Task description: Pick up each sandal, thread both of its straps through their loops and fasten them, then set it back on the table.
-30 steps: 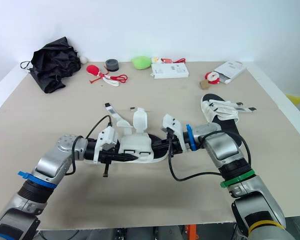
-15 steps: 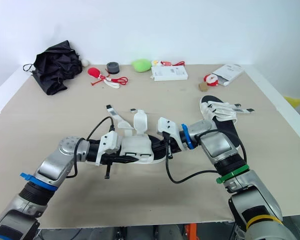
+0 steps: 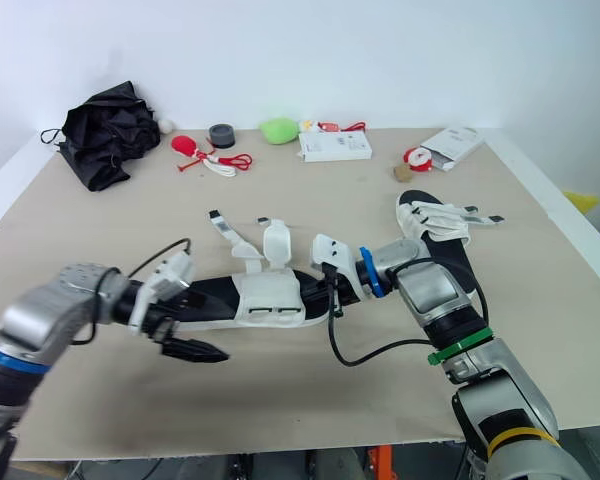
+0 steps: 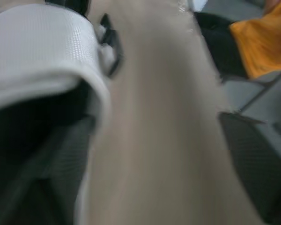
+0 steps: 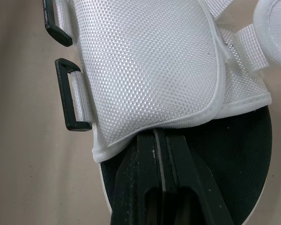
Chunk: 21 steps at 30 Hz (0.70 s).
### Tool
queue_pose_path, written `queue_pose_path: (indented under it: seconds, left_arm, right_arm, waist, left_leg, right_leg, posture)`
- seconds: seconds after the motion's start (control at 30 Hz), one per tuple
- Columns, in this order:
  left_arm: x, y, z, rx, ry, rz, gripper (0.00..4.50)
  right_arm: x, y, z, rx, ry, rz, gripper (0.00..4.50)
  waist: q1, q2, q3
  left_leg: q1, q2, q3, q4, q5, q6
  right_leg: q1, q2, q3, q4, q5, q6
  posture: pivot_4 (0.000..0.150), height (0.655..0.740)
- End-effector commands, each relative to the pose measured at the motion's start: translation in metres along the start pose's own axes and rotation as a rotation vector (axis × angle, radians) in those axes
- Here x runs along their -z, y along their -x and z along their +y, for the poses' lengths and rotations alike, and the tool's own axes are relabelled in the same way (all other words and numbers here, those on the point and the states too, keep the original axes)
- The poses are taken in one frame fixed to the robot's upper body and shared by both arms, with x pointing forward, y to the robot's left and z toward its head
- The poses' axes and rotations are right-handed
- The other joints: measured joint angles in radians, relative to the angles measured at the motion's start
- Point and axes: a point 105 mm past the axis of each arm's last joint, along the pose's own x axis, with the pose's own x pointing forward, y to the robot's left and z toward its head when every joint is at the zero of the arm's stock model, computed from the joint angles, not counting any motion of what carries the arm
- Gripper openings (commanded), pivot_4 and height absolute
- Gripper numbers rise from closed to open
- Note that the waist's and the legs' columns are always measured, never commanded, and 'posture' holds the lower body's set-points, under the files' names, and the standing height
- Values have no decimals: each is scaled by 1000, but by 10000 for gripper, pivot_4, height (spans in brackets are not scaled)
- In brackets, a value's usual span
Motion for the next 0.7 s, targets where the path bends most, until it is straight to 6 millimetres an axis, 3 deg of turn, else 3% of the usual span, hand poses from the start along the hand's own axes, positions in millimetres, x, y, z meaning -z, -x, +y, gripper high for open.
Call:
queue_pose_path:
  seconds: [0.03,0.13,0.27,0.53,0.7]
  left_arm:
    - [-19,26,0,-22,130,-117,42694]
    - [-44,46,15,-53,293,-331,42694]
    - [-48,58,58,-213,483,-510,42694]
    - [-26,41,107,-326,839,-598,42694]
    - [-20,26,131,-421,930,-600,42694]
  right_arm:
    - [23,-7,1,6,-63,73,0]
    - [21,-8,1,3,-61,61,0]
    - [17,-10,2,2,-57,46,0]
    - [15,-12,3,8,-47,44,0]
    - [13,-11,4,16,-48,36,0]
  waist:
    - [0,0,0]
    - [0,-2,0]
    - [-2,-2,0]
    - [-8,-4,0]
    - [-11,-4,0]
  left_leg:
    - [0,0,0,0,0,0]
    - [0,0,-1,0,1,-1]
    - [1,0,-3,0,5,-2]
    - [0,1,-2,-2,5,-4]
    - [1,1,-2,-2,6,-6]
  right_leg:
    - [0,0,0,0,0,0]
    - [0,0,-1,0,0,1]
    - [2,2,-1,0,2,4]
    - [0,2,1,1,5,7]
    - [0,1,-1,1,6,5]
  posture:
    - [1500,7400]
    - [1500,7400]
    - [1500,7400]
    - [1500,7400]
    - [1500,7400]
